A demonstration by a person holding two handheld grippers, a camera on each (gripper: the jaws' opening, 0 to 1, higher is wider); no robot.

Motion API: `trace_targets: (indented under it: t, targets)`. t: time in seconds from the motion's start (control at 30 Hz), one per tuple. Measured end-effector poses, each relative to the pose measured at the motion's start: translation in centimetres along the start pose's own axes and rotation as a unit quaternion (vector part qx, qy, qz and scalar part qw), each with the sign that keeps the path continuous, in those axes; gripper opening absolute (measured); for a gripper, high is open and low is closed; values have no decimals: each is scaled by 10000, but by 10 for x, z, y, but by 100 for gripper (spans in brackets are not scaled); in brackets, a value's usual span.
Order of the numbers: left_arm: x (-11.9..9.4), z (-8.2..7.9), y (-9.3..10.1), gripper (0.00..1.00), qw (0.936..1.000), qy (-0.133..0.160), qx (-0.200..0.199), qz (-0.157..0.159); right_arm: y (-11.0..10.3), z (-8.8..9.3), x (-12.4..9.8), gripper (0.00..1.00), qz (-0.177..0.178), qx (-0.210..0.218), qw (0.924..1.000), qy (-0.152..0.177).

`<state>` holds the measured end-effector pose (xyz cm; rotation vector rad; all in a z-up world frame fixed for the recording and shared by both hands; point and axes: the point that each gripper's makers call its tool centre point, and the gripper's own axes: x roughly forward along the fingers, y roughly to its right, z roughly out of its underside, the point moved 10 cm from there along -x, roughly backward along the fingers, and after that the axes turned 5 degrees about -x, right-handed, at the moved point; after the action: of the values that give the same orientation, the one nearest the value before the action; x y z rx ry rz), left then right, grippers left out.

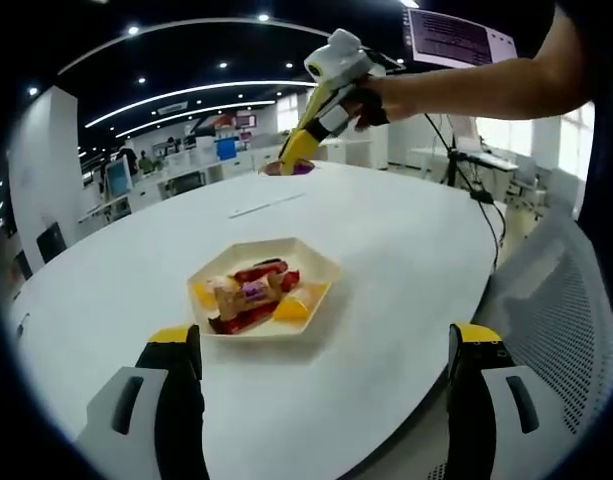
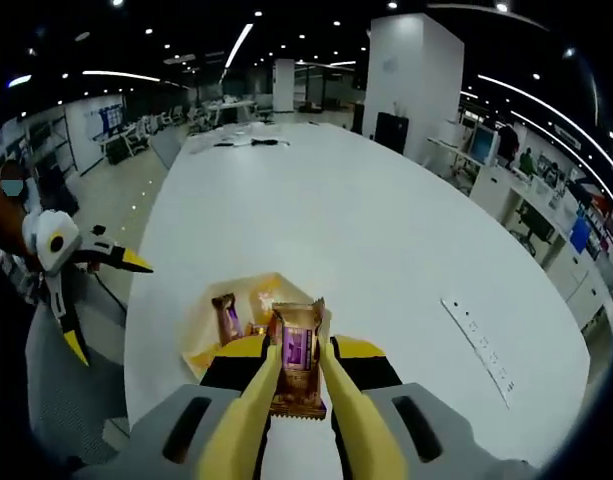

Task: Place the target food into the container with the food tongs after gripping and lifting it, then release it inside without dropping or visibly crushing the food.

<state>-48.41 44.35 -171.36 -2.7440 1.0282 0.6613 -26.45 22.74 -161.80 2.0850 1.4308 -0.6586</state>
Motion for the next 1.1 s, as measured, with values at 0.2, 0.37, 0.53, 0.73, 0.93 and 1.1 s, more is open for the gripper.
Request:
trace_targets:
  t: [0.2,0.37,0.53,0.73,0.93,1.1]
  targets:
    - [1,1,2,99,9999,-63,70,46,-10,-25,17,22,-161,-101,9998,117]
    - [2,3,1,99,9999,-85,86,49,-19,-39,34,22,-264,-206,9994,130]
    - [1,2,2,99,9999,-75,89,28,-24,-50,48,22,-356,-235,9989,173]
    - [1,2,1,99,9999,-59,93,3,-28,-55,54,22,-394,-334,9985,155]
    - [0,1,1,99,9999,-46,86,-24,-28,-58,55,27,-375,-407,9980,308]
    - [1,1,1,99,9999,-42,97,-6,-29,-55,58,27,-378,-525,9976,239]
